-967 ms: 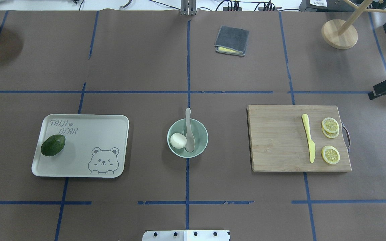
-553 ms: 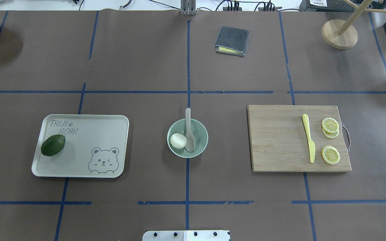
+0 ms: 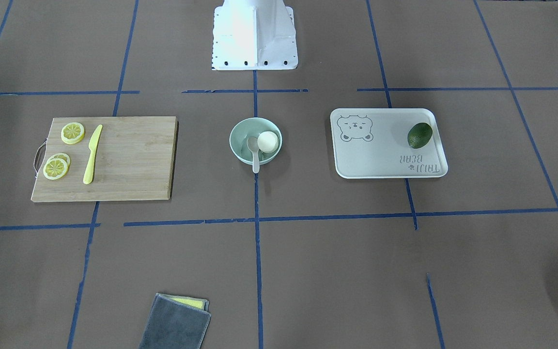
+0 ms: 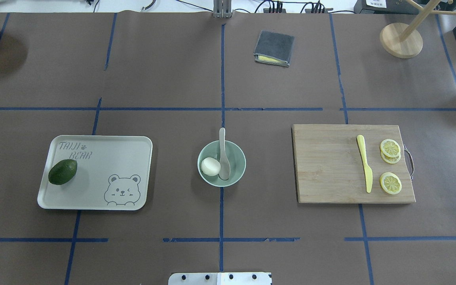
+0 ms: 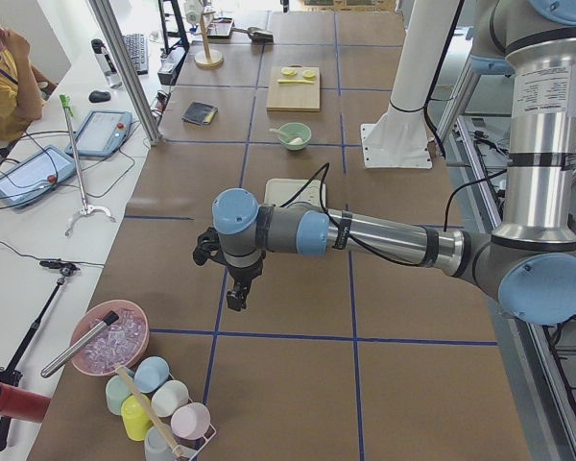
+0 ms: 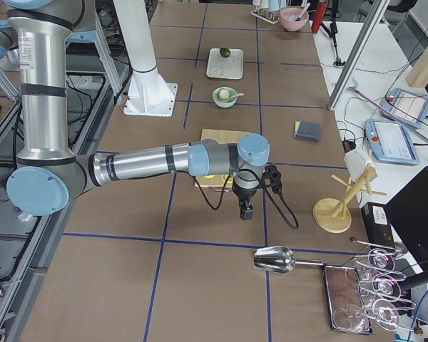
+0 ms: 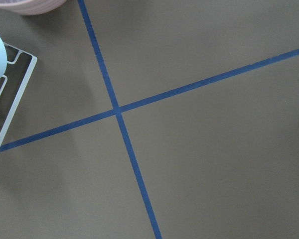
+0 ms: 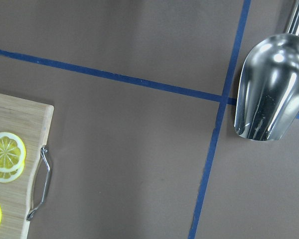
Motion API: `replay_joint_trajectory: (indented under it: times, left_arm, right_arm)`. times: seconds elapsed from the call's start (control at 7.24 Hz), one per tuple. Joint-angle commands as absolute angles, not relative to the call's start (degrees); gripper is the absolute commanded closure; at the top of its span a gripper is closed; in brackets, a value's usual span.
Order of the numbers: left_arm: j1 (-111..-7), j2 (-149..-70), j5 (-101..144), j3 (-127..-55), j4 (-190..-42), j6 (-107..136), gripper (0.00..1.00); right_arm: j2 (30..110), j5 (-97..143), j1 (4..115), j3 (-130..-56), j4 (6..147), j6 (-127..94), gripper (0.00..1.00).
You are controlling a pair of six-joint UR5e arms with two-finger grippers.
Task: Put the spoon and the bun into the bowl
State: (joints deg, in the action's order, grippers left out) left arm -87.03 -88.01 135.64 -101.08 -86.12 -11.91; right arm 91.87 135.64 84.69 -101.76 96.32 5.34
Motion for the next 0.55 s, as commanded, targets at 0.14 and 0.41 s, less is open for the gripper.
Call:
replay_joint_trajectory:
  times: [0.14, 0.41]
  left_arm:
    - [-87.0, -86.4, 135.3, -100.6, -87.4, -12.0, 0.00]
    - [-86.9, -87.4, 135.2, -99.4, -87.5, -12.0, 0.00]
  right_arm:
    - [92.0, 135.8, 85.1, -99.1, 96.3, 8.3, 0.00]
    - [92.3, 136.3, 85.6, -99.8, 96.5, 8.3, 0.00]
